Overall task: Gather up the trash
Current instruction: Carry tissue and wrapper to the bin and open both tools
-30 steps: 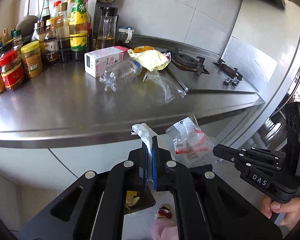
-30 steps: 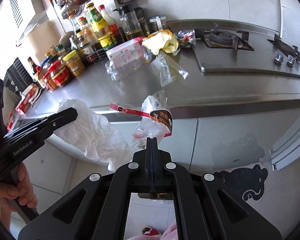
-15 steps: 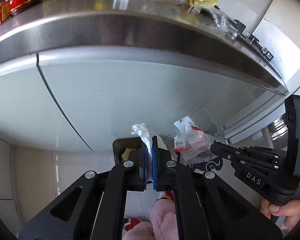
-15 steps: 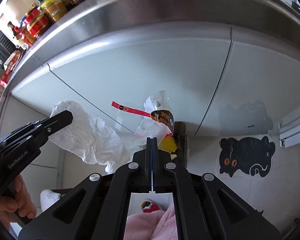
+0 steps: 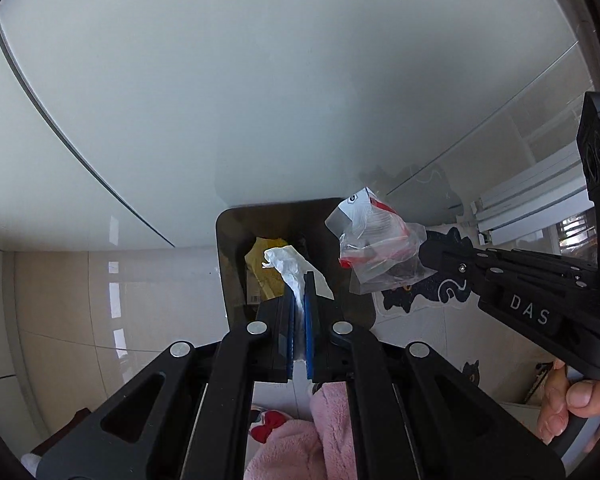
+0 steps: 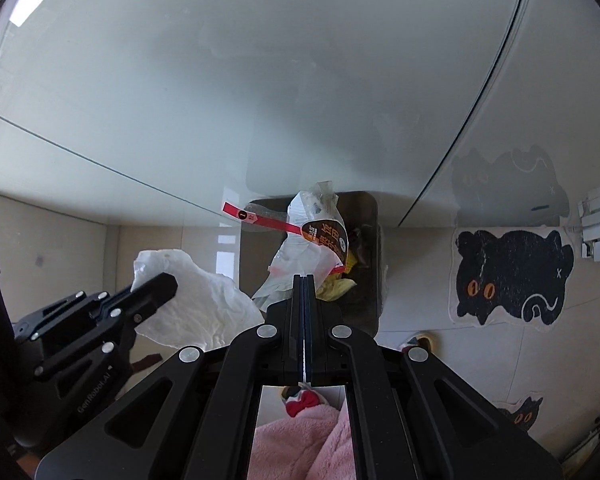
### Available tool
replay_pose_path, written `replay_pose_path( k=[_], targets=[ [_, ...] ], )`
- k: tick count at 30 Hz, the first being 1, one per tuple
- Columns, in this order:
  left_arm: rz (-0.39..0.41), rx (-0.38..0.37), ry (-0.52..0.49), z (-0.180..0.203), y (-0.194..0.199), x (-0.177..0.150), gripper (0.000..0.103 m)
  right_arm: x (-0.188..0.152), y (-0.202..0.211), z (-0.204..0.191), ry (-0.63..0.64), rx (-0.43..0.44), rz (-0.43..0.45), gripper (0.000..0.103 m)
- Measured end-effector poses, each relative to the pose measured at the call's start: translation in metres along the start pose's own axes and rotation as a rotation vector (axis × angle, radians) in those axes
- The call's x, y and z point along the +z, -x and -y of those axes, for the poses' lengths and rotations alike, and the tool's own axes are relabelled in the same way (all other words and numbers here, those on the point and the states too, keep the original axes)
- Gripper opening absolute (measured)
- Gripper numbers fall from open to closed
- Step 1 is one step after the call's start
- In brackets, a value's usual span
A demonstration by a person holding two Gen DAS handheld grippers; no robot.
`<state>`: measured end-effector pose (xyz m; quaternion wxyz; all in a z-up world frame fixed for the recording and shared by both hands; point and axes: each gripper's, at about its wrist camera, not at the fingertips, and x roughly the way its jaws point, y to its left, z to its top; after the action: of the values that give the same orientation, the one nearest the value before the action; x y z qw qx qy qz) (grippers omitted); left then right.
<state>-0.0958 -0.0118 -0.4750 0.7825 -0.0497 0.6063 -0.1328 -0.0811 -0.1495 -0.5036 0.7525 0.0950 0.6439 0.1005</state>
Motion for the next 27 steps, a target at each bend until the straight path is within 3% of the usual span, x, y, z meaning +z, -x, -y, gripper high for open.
replay_pose_path(
  k=[6, 13, 18, 19, 20, 22, 25, 27],
  targets=[
    [-0.051, 0.002, 0.02, -0.008, -0.038, -0.002, 0.003, 0.014, -0.029, 0.004, -0.053, 0.028, -0.03, 0.002],
    [-0.083, -0.022, 0.038, -0.017, -0.049, -0.003, 0.005, 0.026, -0.046, 0.004, -0.083, 0.042, -0.052, 0.006],
    [-0.061, -0.024, 0.05, -0.021, -0.038, 0.004, 0.029, 0.029, -0.039, 0.003, -0.097, 0.031, -0.037, 0.008],
    [-0.055, -0.021, 0.052, -0.021, -0.035, 0.005, 0.034, 0.03, -0.035, 0.003, -0.103, 0.029, -0.029, 0.016],
    [-0.048, -0.017, 0.055, -0.021, -0.03, 0.006, 0.041, 0.029, -0.031, 0.004, -0.112, 0.031, -0.017, 0.047],
    [-0.028, -0.015, 0.063, -0.022, -0.021, 0.008, 0.046, 0.03, -0.021, 0.005, -0.128, 0.031, 0.02, 0.077],
    [-0.006, -0.018, 0.077, -0.023, -0.005, 0.011, 0.054, 0.032, -0.003, 0.0, -0.132, 0.025, 0.043, 0.077],
    [0.008, -0.018, 0.086, -0.022, 0.008, 0.015, 0.061, 0.033, 0.014, -0.007, -0.126, 0.011, 0.077, 0.09]
  ],
)
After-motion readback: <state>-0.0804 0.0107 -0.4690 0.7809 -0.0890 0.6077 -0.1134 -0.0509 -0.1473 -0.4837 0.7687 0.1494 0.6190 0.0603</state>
